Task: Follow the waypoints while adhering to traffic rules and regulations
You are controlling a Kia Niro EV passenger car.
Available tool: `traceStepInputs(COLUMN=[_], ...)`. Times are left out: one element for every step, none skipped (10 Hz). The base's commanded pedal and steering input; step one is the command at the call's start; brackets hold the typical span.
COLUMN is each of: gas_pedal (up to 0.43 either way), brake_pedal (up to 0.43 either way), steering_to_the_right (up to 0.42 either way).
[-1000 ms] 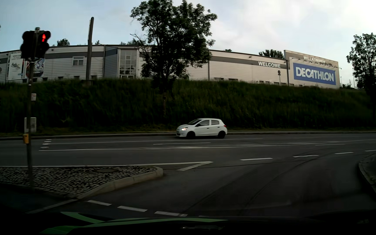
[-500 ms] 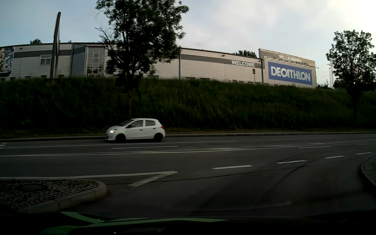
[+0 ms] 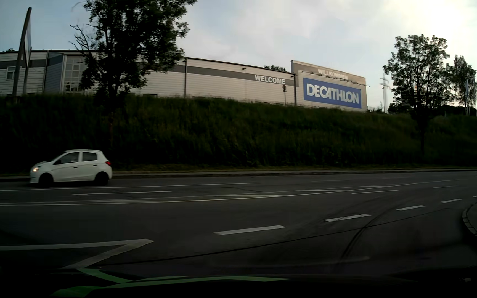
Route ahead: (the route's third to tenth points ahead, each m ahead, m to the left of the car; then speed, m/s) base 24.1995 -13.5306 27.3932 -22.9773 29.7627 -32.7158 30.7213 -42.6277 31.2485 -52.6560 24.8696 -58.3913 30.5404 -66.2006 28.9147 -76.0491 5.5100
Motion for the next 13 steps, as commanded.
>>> traceStepInputs(gas_pedal=[0.228, 0.228, 0.228, 0.228, 0.22, 0.22, 0.22, 0.22, 0.209, 0.209, 0.209, 0.209, 0.209], brake_pedal=[0.0, 0.0, 0.0, 0.0, 0.0, 0.0, 0.0, 0.0, 0.0, 0.0, 0.0, 0.0, 0.0], steering_to_the_right=[0.212, 0.216, 0.22, 0.228, 0.238, 0.245, 0.25, 0.252, 0.254, 0.257, 0.259, 0.26, 0.26])
